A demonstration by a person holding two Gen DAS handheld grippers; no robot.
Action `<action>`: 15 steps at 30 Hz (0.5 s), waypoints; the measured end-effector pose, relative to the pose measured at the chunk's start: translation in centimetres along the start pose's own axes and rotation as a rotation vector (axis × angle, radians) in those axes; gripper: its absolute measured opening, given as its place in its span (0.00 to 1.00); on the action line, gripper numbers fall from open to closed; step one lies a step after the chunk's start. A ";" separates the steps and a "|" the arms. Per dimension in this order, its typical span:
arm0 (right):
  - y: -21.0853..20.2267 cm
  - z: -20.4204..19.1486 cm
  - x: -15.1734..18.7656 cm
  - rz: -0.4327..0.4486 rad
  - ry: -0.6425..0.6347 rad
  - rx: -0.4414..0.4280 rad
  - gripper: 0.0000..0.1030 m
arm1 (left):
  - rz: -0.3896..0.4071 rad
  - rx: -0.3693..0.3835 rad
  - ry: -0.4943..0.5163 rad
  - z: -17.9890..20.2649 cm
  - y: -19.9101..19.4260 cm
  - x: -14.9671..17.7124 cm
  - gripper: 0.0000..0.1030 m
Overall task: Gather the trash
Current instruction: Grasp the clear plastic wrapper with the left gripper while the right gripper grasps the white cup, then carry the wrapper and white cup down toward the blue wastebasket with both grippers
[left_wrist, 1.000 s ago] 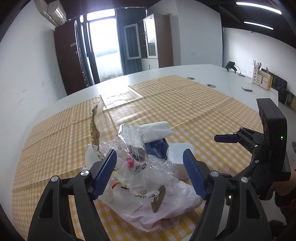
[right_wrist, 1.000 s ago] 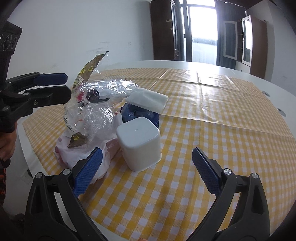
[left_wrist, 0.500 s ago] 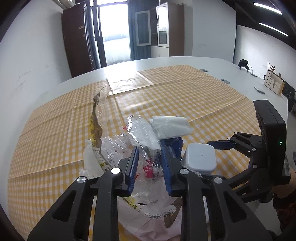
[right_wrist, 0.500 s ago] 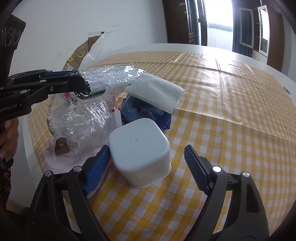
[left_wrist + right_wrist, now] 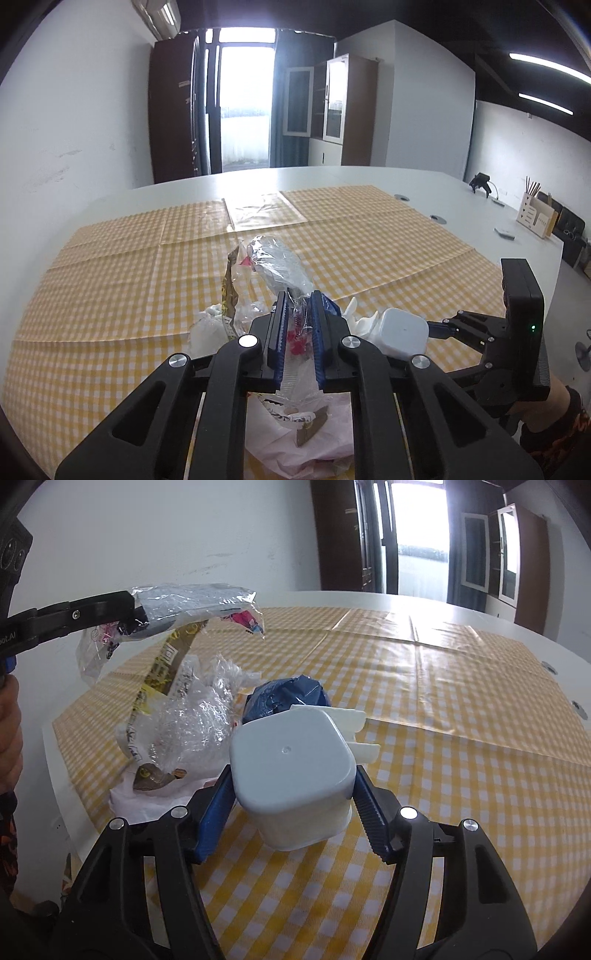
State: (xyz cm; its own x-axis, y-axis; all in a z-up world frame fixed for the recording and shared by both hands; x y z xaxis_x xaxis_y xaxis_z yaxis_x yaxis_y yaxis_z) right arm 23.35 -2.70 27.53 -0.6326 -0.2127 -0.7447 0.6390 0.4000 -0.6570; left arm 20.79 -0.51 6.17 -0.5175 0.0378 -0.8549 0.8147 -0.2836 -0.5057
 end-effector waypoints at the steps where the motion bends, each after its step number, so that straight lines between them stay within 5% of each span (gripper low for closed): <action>1: -0.6 0.0 0.1 0.012 0.011 0.002 0.58 | 0.014 0.005 -0.006 0.2 -0.8 0.1 0.11; 8: -5.5 -0.7 1.7 0.099 0.033 0.062 0.58 | 0.118 0.044 -0.035 2.4 -6.9 1.9 0.11; 15: -9.1 -2.5 3.6 0.132 0.064 0.029 0.58 | 0.175 0.071 -0.071 3.9 -12.0 4.4 0.11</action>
State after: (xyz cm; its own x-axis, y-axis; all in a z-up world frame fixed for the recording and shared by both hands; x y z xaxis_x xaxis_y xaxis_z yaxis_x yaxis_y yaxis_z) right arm 14.18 -4.86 31.08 -0.5683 -0.1022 -0.8164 0.7300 0.3951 -0.5576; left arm 7.70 -0.72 8.96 -0.3886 -0.0854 -0.9174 0.8747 -0.3472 -0.3382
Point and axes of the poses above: each gripper's, at about its wrist camera, not at the fingertips, and y roughly the way its jaws point, z to its right, x to its underside, the point moved 3 cm from there along y, roughly the way its jaws point, and after that the axes turned 8 degrees about x, right-handed, at the moved point
